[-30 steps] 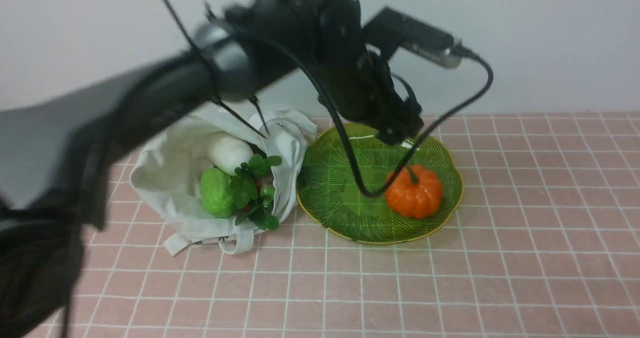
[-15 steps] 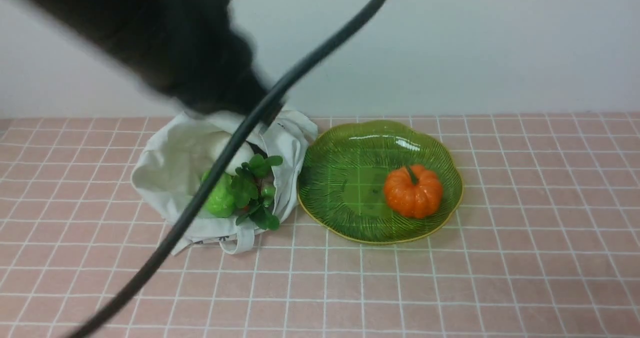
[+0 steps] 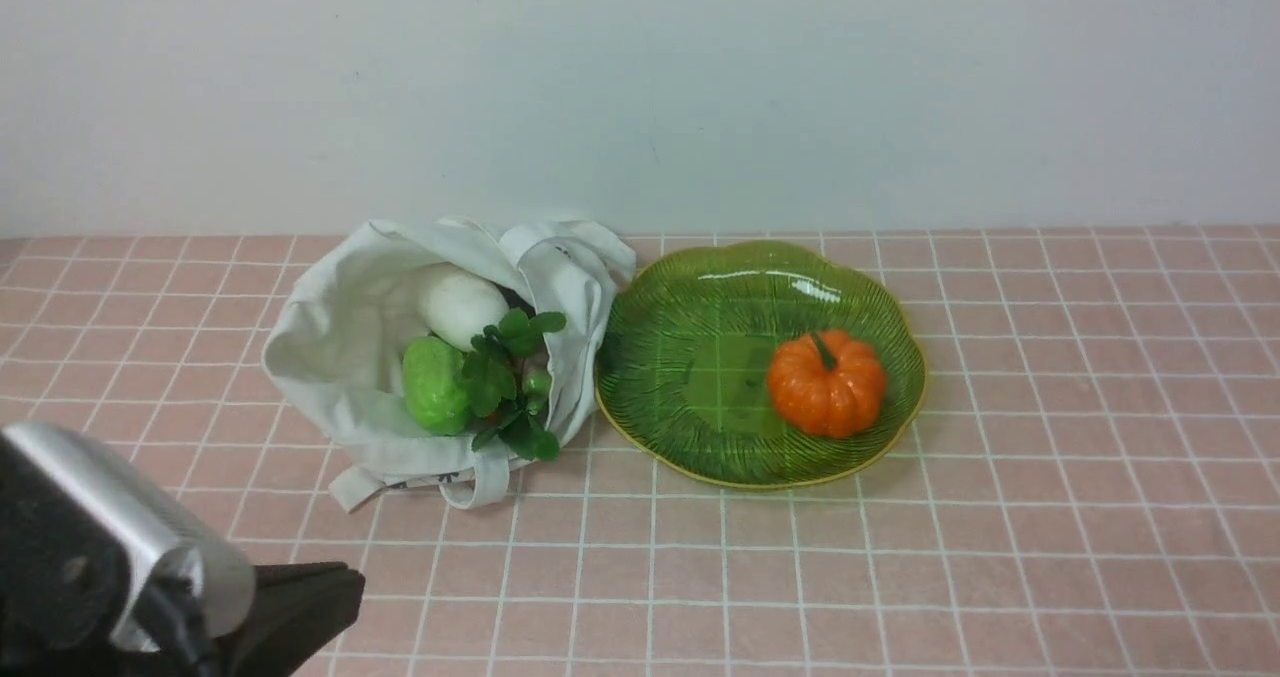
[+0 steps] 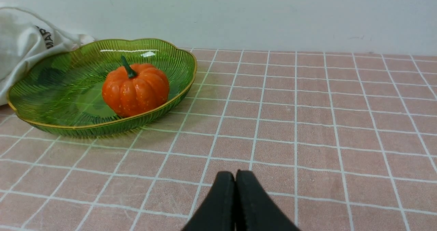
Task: Take vegetables from bag on pink coffee tablecloth place on plate.
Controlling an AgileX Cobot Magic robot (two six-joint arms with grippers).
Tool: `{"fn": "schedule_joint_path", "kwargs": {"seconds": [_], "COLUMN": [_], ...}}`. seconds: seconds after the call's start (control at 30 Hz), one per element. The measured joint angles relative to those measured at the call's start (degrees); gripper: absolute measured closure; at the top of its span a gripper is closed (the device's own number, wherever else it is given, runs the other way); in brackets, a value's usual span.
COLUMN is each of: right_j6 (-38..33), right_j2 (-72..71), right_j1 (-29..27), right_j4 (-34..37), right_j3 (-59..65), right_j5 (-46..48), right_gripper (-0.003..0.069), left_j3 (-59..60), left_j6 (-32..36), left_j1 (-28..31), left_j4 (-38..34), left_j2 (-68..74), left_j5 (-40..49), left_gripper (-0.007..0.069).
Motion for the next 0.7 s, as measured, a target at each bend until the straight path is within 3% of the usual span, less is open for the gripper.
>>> {"fn": "schedule_joint_path", "kwargs": {"seconds": [0.1, 0.2, 0.7], "right_j6": [0.0, 0.0, 0.0], "right_j2": [0.0, 0.0, 0.0], "right_j1": [0.0, 0.0, 0.0], "right_j4": [0.0, 0.0, 0.0], "right_j3": [0.0, 0.0, 0.0], "right_j5": [0.0, 0.0, 0.0], "right_gripper": [0.0673, 0.0673, 0.0673], "left_j3": [5.5, 8.1, 12.7], "left_j6": [-1.3, -1.4, -1.2], "left_j1": [0.0, 0.0, 0.0], "left_j4": [-1.4, -1.7, -1.2], "left_j2": [-2.0, -2.3, -2.4], "left_j5": [-8.7, -11.3, -11.7], "left_gripper": [0.0629, 0.0629, 0.0629]}}
